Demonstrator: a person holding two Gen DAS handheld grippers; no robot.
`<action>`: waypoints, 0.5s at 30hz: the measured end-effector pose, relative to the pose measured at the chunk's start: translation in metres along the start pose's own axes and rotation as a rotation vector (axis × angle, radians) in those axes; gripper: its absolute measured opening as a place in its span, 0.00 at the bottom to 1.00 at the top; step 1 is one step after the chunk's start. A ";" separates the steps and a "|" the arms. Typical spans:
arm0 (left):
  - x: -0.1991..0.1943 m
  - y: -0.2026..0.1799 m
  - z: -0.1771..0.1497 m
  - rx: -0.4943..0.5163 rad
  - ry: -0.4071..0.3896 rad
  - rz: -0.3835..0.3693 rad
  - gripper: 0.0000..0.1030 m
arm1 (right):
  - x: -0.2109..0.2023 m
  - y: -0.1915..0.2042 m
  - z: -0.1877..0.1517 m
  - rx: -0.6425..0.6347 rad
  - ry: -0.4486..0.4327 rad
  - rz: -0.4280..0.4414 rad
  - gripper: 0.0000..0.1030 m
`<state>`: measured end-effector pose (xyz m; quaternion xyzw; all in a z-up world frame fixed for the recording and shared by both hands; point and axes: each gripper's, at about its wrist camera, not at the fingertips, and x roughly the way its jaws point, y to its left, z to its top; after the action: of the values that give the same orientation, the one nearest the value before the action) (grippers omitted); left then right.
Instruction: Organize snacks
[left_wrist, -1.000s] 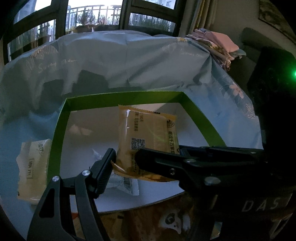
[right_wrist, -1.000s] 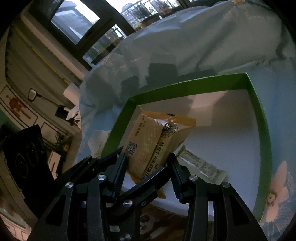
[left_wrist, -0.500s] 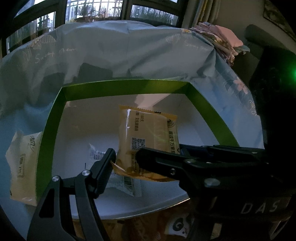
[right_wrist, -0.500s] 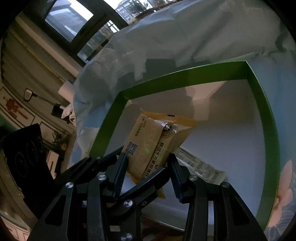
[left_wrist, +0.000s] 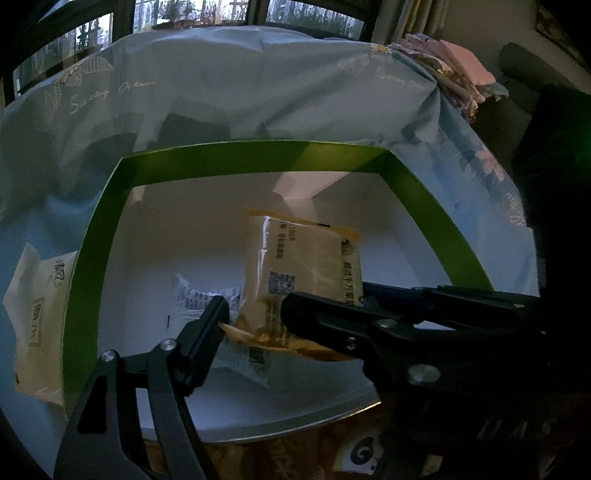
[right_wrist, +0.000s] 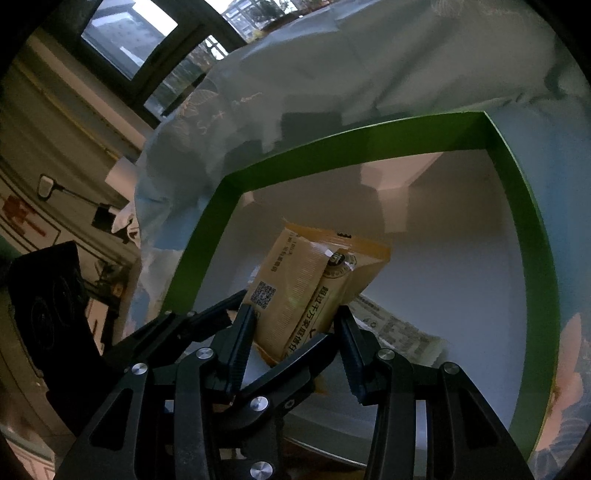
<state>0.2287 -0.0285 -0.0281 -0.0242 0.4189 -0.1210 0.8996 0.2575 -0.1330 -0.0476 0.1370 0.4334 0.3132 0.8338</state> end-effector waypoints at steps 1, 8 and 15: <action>0.000 0.000 0.000 0.001 -0.001 0.009 0.77 | 0.000 0.000 0.000 -0.002 0.000 -0.008 0.46; -0.001 -0.001 -0.003 -0.001 -0.002 0.050 0.80 | -0.008 0.001 -0.003 -0.024 -0.025 -0.037 0.52; -0.019 0.004 -0.004 -0.035 -0.065 0.083 0.82 | -0.036 0.003 -0.004 -0.039 -0.102 -0.045 0.56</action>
<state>0.2145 -0.0197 -0.0174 -0.0264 0.3922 -0.0754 0.9164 0.2376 -0.1542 -0.0260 0.1264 0.3870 0.2953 0.8643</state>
